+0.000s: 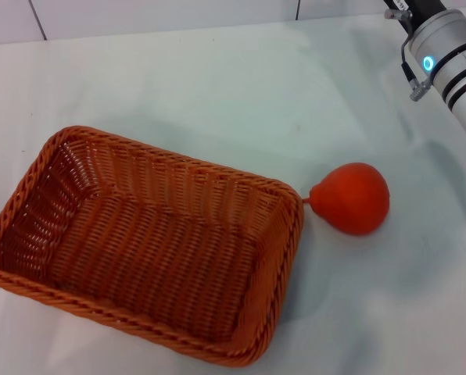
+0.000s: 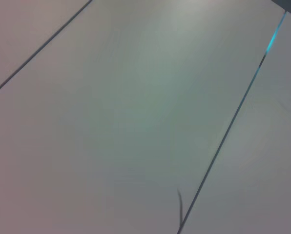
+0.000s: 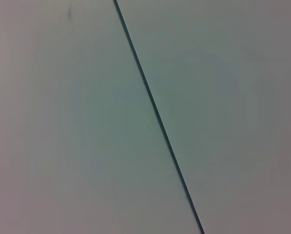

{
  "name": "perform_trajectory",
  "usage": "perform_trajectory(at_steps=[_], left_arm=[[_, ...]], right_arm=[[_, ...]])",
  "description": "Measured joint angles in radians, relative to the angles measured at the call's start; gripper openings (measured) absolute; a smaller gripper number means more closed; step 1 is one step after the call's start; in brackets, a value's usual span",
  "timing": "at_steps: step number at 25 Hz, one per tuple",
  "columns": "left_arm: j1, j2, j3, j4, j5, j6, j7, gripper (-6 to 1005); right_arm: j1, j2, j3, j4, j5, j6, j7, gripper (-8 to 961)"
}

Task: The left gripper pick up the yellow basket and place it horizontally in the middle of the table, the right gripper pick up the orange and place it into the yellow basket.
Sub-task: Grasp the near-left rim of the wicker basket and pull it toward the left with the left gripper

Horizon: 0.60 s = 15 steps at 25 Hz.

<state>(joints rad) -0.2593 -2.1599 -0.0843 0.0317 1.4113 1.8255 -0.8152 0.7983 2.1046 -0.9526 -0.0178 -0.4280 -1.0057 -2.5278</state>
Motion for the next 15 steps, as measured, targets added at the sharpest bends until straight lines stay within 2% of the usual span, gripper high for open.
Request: perform_trajectory(at_steps=[15], left_arm=[[0.000,0.000,0.002,0.002,0.005,0.000,-0.003,873]], right_arm=[[0.004,0.000,-0.002,-0.002,0.000,0.003,0.000,735]])
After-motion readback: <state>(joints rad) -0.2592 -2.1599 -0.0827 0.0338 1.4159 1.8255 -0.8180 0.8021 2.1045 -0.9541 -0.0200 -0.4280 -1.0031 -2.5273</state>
